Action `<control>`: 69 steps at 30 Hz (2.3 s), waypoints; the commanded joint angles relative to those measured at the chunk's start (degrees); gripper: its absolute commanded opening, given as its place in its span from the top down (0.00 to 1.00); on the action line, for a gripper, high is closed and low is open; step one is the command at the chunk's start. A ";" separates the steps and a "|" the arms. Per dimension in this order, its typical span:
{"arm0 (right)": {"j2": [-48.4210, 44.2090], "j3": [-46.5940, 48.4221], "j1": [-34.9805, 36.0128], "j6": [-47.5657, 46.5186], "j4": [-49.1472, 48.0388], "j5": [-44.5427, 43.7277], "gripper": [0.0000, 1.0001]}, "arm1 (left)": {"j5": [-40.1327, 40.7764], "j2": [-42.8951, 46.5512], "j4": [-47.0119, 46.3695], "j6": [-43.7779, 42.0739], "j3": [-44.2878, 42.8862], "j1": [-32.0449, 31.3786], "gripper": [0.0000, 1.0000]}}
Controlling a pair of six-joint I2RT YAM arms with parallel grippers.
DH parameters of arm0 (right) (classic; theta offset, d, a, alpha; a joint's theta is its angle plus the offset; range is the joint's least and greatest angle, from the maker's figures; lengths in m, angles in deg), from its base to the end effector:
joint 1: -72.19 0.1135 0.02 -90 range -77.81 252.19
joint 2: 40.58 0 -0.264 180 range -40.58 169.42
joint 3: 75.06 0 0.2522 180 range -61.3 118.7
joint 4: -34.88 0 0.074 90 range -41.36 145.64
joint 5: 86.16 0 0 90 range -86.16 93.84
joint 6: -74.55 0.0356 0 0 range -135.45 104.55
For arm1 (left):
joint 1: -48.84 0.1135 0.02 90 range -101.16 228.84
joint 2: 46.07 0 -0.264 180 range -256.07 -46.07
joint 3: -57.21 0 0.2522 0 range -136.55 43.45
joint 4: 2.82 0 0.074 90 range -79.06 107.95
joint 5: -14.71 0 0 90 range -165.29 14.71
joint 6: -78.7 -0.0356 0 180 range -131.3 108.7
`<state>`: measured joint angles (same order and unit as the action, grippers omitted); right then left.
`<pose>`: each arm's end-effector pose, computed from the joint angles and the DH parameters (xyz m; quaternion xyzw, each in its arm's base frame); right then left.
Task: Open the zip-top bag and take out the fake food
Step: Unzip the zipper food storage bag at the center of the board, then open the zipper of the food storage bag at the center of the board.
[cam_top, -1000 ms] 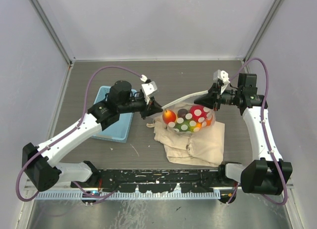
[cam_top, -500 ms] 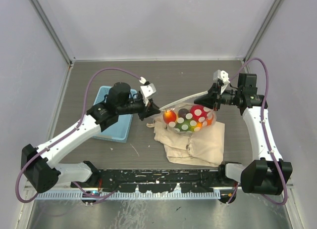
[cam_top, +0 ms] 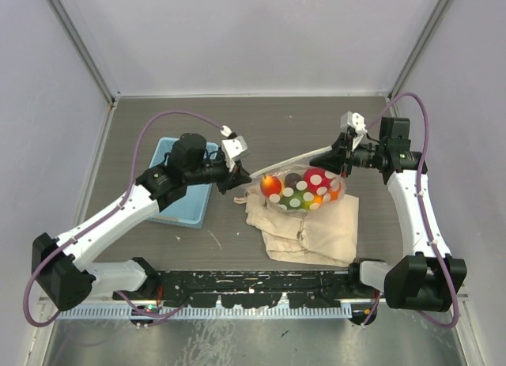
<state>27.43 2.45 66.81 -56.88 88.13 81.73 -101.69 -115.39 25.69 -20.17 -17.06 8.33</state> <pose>0.2310 0.0132 0.3436 -0.4561 0.6038 0.4092 0.5099 0.1989 -0.1907 0.3399 0.4539 0.6878 -0.3292 0.4611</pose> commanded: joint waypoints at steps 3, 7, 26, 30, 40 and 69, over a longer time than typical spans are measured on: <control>-0.28 0.31 -0.77 0.30 -2.13 1.39 0.99 | 2.50 2.64 3.21 -2.75 1.12 1.01 1.00; -0.19 0.24 -0.77 0.24 -2.13 1.39 0.99 | 3.01 3.12 3.86 -3.38 1.81 1.20 1.00; -0.33 0.24 -0.86 0.30 -2.09 1.36 0.99 | 6.54 3.83 6.26 -5.63 4.32 1.92 1.00; -0.21 0.19 -0.85 0.29 -2.13 1.53 0.99 | 7.99 4.19 6.20 -5.73 4.69 2.10 1.00; 0.65 -0.12 -0.76 0.38 -2.13 2.20 0.99 | 2.10 9.94 -3.47 9.55 2.79 2.86 0.02; 0.59 -0.99 0.97 -0.59 -2.13 2.43 0.99 | -1.47 -17.13 4.15 13.46 -25.45 -2.53 0.60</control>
<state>28.46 0.94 67.57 -57.12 87.67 81.97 -103.15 -132.02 31.87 -4.67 -39.99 5.95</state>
